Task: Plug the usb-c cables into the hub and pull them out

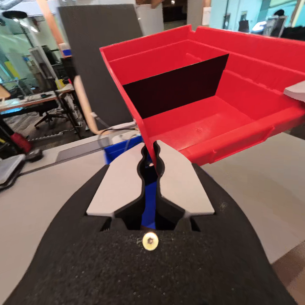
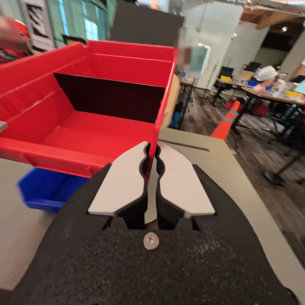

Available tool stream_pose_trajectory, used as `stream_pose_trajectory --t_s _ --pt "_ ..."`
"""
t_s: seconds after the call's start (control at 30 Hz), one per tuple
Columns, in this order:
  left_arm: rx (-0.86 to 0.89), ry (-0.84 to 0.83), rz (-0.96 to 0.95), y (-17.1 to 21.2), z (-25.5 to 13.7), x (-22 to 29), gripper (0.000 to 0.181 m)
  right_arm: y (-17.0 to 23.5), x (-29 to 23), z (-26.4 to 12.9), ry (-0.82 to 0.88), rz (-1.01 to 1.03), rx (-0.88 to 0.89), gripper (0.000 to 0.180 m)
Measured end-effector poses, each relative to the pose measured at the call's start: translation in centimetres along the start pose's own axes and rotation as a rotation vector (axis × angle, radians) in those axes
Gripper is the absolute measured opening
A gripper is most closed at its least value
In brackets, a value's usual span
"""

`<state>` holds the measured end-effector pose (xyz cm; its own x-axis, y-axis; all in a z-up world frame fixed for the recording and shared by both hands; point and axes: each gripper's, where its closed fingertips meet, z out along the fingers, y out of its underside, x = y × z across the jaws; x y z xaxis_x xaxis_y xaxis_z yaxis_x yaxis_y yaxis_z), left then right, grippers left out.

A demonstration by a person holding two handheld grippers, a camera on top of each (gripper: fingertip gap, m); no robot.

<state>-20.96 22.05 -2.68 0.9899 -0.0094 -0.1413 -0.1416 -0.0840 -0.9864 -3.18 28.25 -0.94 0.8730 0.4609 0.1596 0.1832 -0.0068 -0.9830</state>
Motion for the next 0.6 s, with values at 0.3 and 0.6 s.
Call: stream_pose_trajectory --t_s 0.3,0.6 --pt "-0.090 0.093 0.093 6.5 12.3 20.0 0.008 17.1 19.4 2.6 0.021 0.193 -0.356 0.002" --pt "-0.228 0.152 0.022 14.0 14.4 24.0 0.012 23.6 22.0 4.7 0.044 0.170 -0.327 0.002"
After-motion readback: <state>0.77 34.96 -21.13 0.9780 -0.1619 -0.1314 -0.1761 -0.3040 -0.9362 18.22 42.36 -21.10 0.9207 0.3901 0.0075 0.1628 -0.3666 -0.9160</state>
